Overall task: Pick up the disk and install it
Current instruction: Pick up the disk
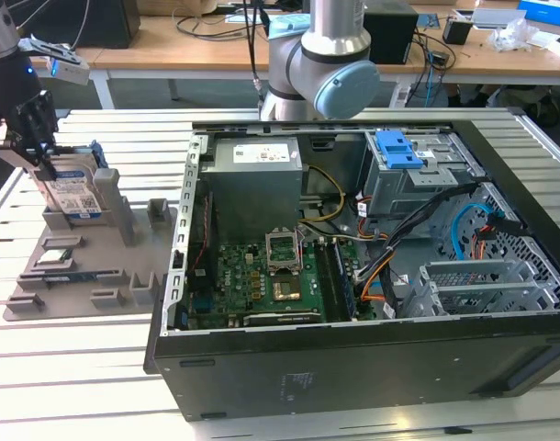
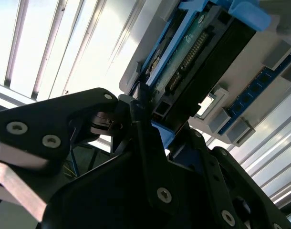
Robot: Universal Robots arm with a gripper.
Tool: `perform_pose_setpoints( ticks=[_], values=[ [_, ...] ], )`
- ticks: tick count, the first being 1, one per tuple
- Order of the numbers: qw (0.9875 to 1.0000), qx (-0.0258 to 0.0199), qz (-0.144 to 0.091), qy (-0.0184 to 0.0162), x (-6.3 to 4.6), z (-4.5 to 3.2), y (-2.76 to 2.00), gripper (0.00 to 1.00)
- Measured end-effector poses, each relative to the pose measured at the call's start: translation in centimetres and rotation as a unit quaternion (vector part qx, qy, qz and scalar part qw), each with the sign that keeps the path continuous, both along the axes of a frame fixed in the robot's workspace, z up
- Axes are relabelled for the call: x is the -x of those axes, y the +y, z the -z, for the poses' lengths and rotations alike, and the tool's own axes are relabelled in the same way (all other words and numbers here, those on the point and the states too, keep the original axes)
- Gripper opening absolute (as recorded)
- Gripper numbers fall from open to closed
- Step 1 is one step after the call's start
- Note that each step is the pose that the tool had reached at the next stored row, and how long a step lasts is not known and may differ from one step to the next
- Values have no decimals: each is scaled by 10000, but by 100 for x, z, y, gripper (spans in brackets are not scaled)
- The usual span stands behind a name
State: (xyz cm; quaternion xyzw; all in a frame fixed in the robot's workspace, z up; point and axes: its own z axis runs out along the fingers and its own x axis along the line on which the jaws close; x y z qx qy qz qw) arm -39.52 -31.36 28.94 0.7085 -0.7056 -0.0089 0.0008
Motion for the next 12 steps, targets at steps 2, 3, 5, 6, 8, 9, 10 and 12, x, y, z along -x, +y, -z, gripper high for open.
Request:
perform_pose_setpoints(
  ticks=[2,3,5,6,8,9,10,12],
  values=[
    [10000,0,-1,0,0,0,0,37],
    [10000,0,-1,0,0,0,0,37],
    [10000,4,-1,0,0,1,0,37],
    [10000,4,-1,-2,0,-4,0,37],
    [10000,4,-1,0,0,-49,0,37],
    [10000,4,-1,0,0,-73,0,37],
    [10000,4,-1,0,0,-85,0,37],
    [10000,4,-1,0,0,-115,0,37]
  ],
)
